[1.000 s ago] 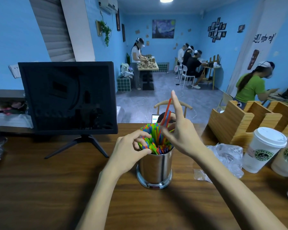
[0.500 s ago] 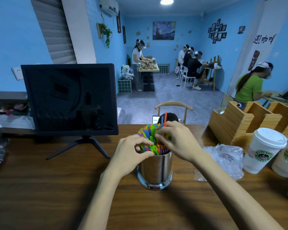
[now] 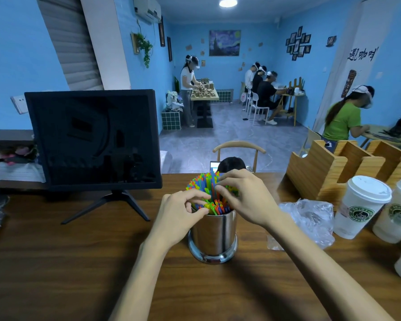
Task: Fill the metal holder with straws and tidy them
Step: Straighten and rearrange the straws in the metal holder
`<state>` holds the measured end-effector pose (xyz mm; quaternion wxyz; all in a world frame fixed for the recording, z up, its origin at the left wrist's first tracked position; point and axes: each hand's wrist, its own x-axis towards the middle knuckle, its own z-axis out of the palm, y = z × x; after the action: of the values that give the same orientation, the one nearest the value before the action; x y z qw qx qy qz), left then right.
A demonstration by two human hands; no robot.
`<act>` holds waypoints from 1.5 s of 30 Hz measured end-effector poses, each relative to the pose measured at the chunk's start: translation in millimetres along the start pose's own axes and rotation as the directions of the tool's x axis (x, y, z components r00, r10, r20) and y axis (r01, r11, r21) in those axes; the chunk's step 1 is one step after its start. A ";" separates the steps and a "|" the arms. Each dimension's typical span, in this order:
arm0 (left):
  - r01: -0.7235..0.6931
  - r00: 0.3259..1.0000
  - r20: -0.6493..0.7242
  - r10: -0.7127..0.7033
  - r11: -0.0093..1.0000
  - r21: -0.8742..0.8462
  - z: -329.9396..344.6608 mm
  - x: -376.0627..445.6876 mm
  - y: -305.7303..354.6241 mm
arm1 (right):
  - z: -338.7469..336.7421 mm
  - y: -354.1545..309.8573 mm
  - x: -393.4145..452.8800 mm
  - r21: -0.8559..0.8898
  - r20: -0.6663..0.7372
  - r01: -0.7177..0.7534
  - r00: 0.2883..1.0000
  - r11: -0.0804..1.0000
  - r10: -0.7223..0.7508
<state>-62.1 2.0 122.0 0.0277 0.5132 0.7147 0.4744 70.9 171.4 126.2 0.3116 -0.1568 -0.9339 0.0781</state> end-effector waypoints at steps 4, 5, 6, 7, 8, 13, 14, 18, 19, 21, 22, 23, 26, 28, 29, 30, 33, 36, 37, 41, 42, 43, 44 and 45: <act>-0.035 0.999 -0.002 0.035 0.999 0.035 -2.2 -0.1 6.8 | -2.3 -2.8 0.3 0.039 0.004 -0.036 0.999 0.999 0.036; -0.038 0.999 -0.002 0.038 0.998 0.047 -2.7 -0.4 8.8 | -3.1 -3.6 0.4 0.057 0.001 -0.048 0.999 0.997 0.048; -0.037 0.999 -0.003 0.037 0.998 0.059 -3.0 -0.8 10.3 | -3.5 -3.8 0.0 0.071 0.000 -0.056 0.998 0.996 0.056; -0.031 1.000 -0.004 0.031 0.997 0.068 -3.1 -1.4 11.3 | -3.6 -3.9 -0.5 0.082 -0.002 -0.060 0.998 0.995 0.060; -0.022 1.000 -0.003 0.022 0.997 0.074 -3.1 -1.8 11.9 | -3.9 -4.0 -1.2 0.088 -0.002 -0.062 0.998 0.994 0.062; 0.002 1.000 -0.007 -0.001 0.995 0.104 -2.0 -1.7 8.0 | -5.7 -5.3 -3.8 0.111 -0.005 -0.063 0.998 0.992 0.064; -0.003 1.000 -0.011 0.004 0.994 0.109 -2.1 -1.8 7.3 | -6.2 -5.7 -4.0 0.116 -0.004 -0.065 0.998 0.991 0.066; -0.027 0.999 -0.022 0.029 0.994 0.107 -1.7 -3.7 5.4 | -7.2 -7.1 -5.3 0.131 -0.003 -0.073 0.997 0.989 0.074; -0.055 0.998 -0.016 0.057 0.993 0.105 -1.3 -4.1 4.7 | -7.4 -7.4 -5.9 0.136 -0.008 -0.074 0.997 0.988 0.075; -0.115 0.993 -0.004 0.116 0.989 0.095 0.4 -4.0 2.2 | -7.4 -7.7 -6.9 0.148 -0.014 -0.078 0.997 0.986 0.081; -0.129 0.992 0.000 0.130 0.988 0.086 1.5 -3.5 0.5 | -7.3 -7.5 -7.4 0.150 -0.015 -0.080 0.996 0.985 0.083; -0.133 0.991 0.002 0.133 0.988 0.074 2.4 -2.8 -0.9 | -7.4 -7.6 -7.9 0.152 -0.016 -0.081 0.996 0.985 0.085; -0.129 0.992 0.010 0.129 0.991 0.041 5.7 -1.0 -4.9 | -7.3 -7.8 -9.3 0.161 -0.021 -0.082 0.996 0.983 0.087; -0.128 0.992 0.015 0.127 0.991 0.048 7.5 -0.4 -7.0 | -7.5 -7.6 -9.8 0.165 -0.025 -0.084 0.996 0.983 0.089; -0.128 0.992 0.015 0.127 0.990 0.054 7.3 -0.3 -7.2 | -7.7 -7.6 -9.9 0.166 -0.025 -0.085 0.996 0.983 0.090; -0.129 0.992 0.012 0.129 0.990 0.064 6.9 -0.1 -7.5 | -7.7 -7.3 -10.1 0.166 -0.023 -0.086 0.996 0.982 0.091; -0.144 0.989 0.004 0.145 0.985 0.099 4.7 0.0 -4.6 | -8.1 -6.7 -11.3 0.165 -0.018 -0.088 0.996 0.982 0.092; -0.141 0.989 -0.024 0.143 0.987 0.082 3.8 -0.3 0.0 | -8.4 -7.0 -11.9 0.170 -0.026 -0.083 0.996 0.982 0.089; -0.134 0.990 -0.040 0.137 0.988 0.071 3.5 -0.4 0.8 | -8.4 -7.2 -12.1 0.171 -0.027 -0.083 0.996 0.982 0.089; -0.122 0.987 -0.094 0.127 0.991 0.061 0.7 3.8 -0.3 | -9.4 -7.4 -12.1 0.178 -0.031 -0.083 0.996 0.981 0.090; -0.126 0.986 -0.100 0.132 0.990 0.068 -0.2 5.6 -1.6 | -9.3 -7.4 -12.3 0.181 -0.032 -0.082 0.995 0.980 0.089; -0.136 0.985 -0.096 0.143 0.988 0.076 -0.9 7.1 -2.5 | -9.6 -7.6 -12.7 0.182 -0.033 -0.081 0.996 0.980 0.089; -0.152 0.983 -0.087 0.159 0.985 0.083 -1.3 8.1 -3.3 | -9.8 -7.9 -13.0 0.180 -0.031 -0.081 0.996 0.980 0.088; -0.171 0.981 -0.072 0.178 0.981 0.093 -1.4 8.7 -3.8 | -10.0 -8.3 -13.2 0.177 -0.030 -0.080 0.996 0.981 0.087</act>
<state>-69.6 7.6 123.9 -0.0649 0.5554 0.6872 0.4639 85.0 159.6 128.8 0.3383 -0.1692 -0.9099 0.1702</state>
